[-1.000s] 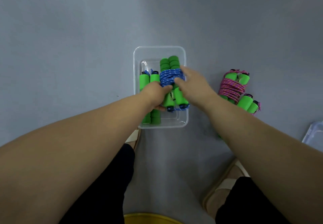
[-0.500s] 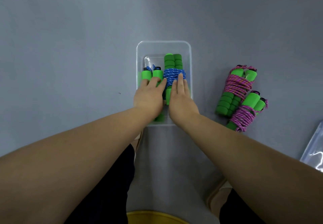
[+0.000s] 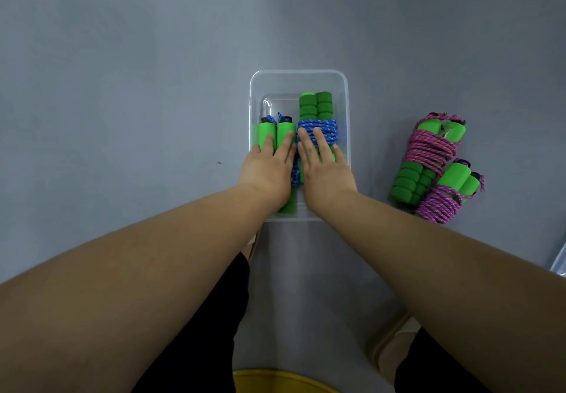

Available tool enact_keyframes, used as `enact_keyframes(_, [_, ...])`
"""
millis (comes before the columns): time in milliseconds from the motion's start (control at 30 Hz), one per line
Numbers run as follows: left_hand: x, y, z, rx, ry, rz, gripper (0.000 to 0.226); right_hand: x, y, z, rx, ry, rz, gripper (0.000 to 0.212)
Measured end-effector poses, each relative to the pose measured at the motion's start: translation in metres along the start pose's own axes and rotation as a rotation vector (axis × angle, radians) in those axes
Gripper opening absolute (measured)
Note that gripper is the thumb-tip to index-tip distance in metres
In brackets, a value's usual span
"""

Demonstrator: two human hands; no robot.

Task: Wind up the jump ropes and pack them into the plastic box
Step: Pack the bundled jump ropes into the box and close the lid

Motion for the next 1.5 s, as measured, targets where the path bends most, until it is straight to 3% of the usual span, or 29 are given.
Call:
enact_keyframes(167, [0.001, -0.002, 0.0, 0.006, 0.002, -0.05, 0.066, -0.01, 0.006, -0.007, -0.057, 0.025, -0.048, 0.078])
enact_keyframes(367, [0.004, -0.009, 0.001, 0.085, 0.013, -0.051, 0.068, 0.002, 0.004, -0.001, -0.25, 0.095, 0.056, 0.074])
enact_keyframes(467, [0.003, -0.011, 0.002, 0.135, 0.0, -0.074, 0.068, -0.012, 0.013, -0.003, -0.242, 0.097, -0.044, 0.079])
enact_keyframes(567, [0.001, -0.015, 0.003, 0.26, -0.034, -0.122, 0.065, -0.014, 0.003, -0.005, -0.386, 0.099, -0.068, 0.078])
enact_keyframes(633, [-0.002, -0.026, 0.005, 0.363, -0.09, -0.086, 0.053, 0.003, -0.013, 0.009, -0.683, 0.084, 0.026, 0.065])
enact_keyframes(700, [-0.003, -0.044, 0.009, 0.408, -0.159, 0.057, 0.039, 0.029, -0.023, 0.038, -0.952, 0.101, 0.295, 0.05])
enact_keyframes(767, [-0.002, -0.063, 0.023, 0.447, -0.13, 0.227, 0.034, 0.053, -0.015, 0.074, -0.952, 0.209, 0.568, 0.043])
enact_keyframes(833, [-0.002, -0.078, 0.05, 0.523, 0.013, 0.326, 0.032, 0.073, 0.014, 0.117, -0.93, 0.419, 0.65, 0.046])
enact_keyframes(933, [-0.003, -0.09, 0.104, 0.63, 0.224, 0.304, 0.033, 0.101, 0.074, 0.171, -1.005, 0.874, 0.448, 0.067])
enact_keyframes(1000, [-0.012, -0.085, 0.135, 0.709, 0.211, 0.175, 0.036, 0.104, 0.115, 0.183, -1.246, 1.026, 0.29, 0.09])
enact_keyframes(1100, [-0.034, -0.07, 0.165, 0.837, -0.001, -0.054, 0.045, 0.09, 0.172, 0.183, -1.531, 1.084, 0.226, 0.114])
enact_keyframes(1200, [-0.053, -0.06, 0.184, 0.978, -0.135, -0.134, 0.046, 0.086, 0.176, 0.18, -1.612, 1.099, 0.185, 0.117])
enact_keyframes(1367, [-0.06, -0.049, 0.194, 1.235, -0.198, -0.171, 0.04, 0.084, 0.167, 0.178, -1.777, 1.043, 0.279, 0.095])
enact_keyframes(1500, [-0.046, -0.066, 0.171, 1.303, -0.159, -0.059, 0.032, 0.088, 0.129, 0.178, -1.779, 0.987, 0.403, 0.085])
Point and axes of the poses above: each hand's wrist, its own x-axis away from the middle knuckle, its own y-axis out of the palm, z = x × y, the point moved 5 cm from there along -x, towards the middle knuckle, and after that the axes turned 1 degree about x, right-handed, at the moved point
